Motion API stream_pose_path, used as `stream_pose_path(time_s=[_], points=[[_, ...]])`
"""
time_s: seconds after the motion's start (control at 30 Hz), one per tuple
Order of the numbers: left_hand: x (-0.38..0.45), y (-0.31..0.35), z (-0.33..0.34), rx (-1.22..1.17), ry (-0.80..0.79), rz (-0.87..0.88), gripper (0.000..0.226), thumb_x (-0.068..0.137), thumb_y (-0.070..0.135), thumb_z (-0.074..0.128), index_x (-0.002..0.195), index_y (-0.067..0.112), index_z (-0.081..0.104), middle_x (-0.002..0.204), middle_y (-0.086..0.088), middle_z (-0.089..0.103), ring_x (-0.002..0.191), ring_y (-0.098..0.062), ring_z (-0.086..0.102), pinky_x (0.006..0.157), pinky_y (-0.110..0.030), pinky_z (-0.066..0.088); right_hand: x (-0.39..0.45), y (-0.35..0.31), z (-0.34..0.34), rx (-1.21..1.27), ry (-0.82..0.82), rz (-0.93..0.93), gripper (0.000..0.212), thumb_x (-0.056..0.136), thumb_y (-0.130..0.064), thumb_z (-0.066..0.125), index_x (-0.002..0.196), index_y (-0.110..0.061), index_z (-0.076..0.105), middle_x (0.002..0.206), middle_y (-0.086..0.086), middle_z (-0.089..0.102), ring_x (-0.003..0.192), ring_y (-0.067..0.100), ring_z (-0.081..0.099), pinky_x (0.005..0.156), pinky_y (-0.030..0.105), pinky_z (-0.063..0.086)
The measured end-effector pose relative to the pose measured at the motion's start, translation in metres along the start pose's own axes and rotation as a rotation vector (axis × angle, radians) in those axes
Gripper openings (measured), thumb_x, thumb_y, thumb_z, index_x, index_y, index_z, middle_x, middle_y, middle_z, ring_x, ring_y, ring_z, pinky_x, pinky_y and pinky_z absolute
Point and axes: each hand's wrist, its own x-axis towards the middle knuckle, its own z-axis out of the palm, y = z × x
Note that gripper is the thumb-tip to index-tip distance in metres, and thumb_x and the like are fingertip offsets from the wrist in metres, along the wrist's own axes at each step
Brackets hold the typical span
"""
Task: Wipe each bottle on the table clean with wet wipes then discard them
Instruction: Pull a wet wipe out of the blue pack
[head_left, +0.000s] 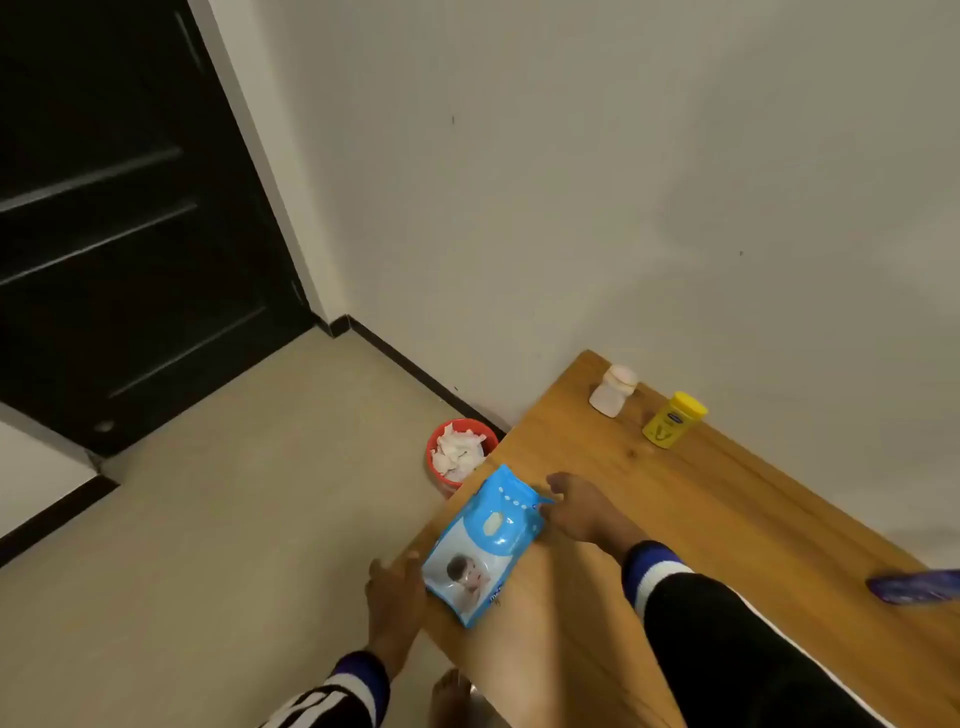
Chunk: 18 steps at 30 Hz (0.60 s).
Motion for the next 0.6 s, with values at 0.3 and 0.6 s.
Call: stream_pose_path(time_s=[0.3,0.6], points=[[0.035,-0.002,0.002,-0.060,-0.418,-0.250,0.007,0.094,0.013,0.057,0.096,0.013,0.064,0.082,-0.011,0.063,0.076,-0.025,0.056,0.061,-0.032,0.050,0.051,-0.013,0.040,0.058,0.026,0.062,0.038,0.090,-0.011,0.050,0.127,-0.009,0.055,0.128,0.013,0.060,0.113,0.030,0.058,0.091,0.032,0.048],[0.050,0.002,0.010,-0.012,-0.397,-0.098,0.017,0.084,-0.013,0.049,0.084,-0.006,0.065,0.083,-0.017,0.066,0.077,-0.028,0.065,0.072,-0.039,0.054,0.041,0.038,0.050,0.174,0.102,0.259,0.032,0.080,-0.009,0.057,0.111,-0.014,0.065,0.112,0.010,0.067,0.107,0.029,0.061,0.088,0.032,0.048]])
